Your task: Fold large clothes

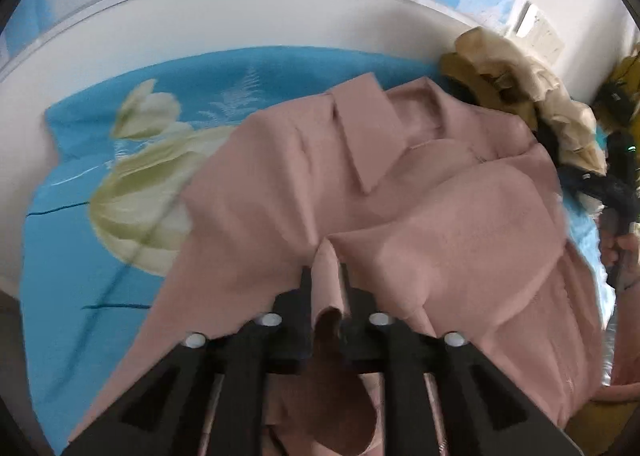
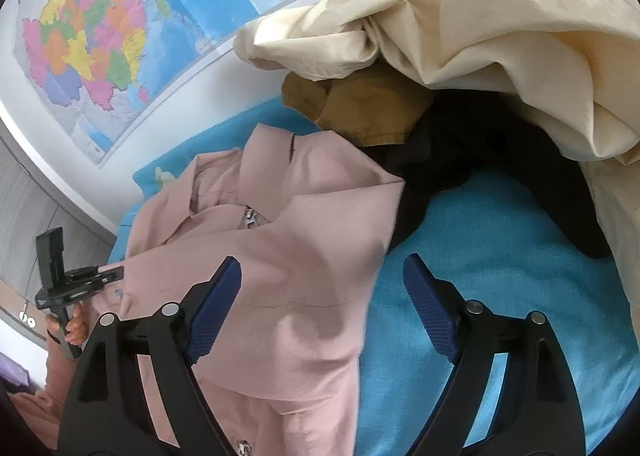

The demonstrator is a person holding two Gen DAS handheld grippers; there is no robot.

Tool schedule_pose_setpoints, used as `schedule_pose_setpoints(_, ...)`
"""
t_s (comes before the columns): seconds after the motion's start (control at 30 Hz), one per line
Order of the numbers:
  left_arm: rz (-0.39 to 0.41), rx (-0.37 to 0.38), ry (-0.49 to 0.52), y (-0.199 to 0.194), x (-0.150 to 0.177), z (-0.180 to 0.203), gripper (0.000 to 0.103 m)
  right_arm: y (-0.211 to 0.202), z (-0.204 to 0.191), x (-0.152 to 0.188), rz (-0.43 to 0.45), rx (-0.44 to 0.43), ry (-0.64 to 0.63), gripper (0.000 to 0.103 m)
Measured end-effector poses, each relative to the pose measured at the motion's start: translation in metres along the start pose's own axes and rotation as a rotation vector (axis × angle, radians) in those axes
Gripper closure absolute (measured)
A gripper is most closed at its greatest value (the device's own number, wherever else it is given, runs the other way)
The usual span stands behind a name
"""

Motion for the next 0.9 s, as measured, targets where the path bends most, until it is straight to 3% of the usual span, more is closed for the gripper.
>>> schedule_pose_setpoints(0.17, 0.109, -0.012, -0.084, -0.04, 0.004, -0.031, 0.097, -0.018, -0.021, -0.007, 0.087, 0.04, -0.07, 0.023)
schedule_pose_setpoints(0.3, 0.093, -0.002, -0.093, -0.046, 0.014, -0.037, 0.095, -0.013, -0.057, -0.004, 0.087, 0.011, -0.177, 0.027)
schedule_pose_setpoints(0.33, 0.088, -0.006, -0.092, -0.046, 0.016, -0.038, 0.091, -0.006, -0.068, -0.001, 0.076, 0.015, -0.22, 0.029)
schedule_pose_setpoints(0.47, 0.129, 0.019, -0.101, -0.058, 0.025, -0.037, 0.052, 0.032, -0.097, 0.012, -0.007, 0.054, -0.326, 0.033)
schedule_pose_setpoints(0.53, 0.18, 0.026, -0.101, -0.076, 0.028, -0.039, 0.05, 0.052, -0.098, 0.021, -0.056, 0.126, -0.371, 0.034)
schedule_pose_setpoints(0.57, 0.207, 0.013, -0.107, -0.087, 0.031, -0.042, 0.041, 0.061, -0.097, 0.024, -0.084, 0.152, -0.384, 0.034)
schedule_pose_setpoints(0.7, 0.264, -0.045, -0.123, -0.121, 0.055, -0.058, 0.032, 0.058, -0.097, 0.022, -0.087, 0.188, -0.382, 0.034)
schedule_pose_setpoints(0.9, 0.232, -0.039, -0.239, -0.128, 0.109, -0.087, 0.024, 0.029, -0.141, 0.023, -0.02, 0.099, -0.444, 0.024)
Point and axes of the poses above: each gripper's, at about its wrist camera, not at the fingertips, and y roughly the way its jaws point, z to its right, x to its underside, the point moved 7 cm from there along y, roughly the way its jaws point, and after that the axes turned 15 degrees about x, right-handed, at the moved point
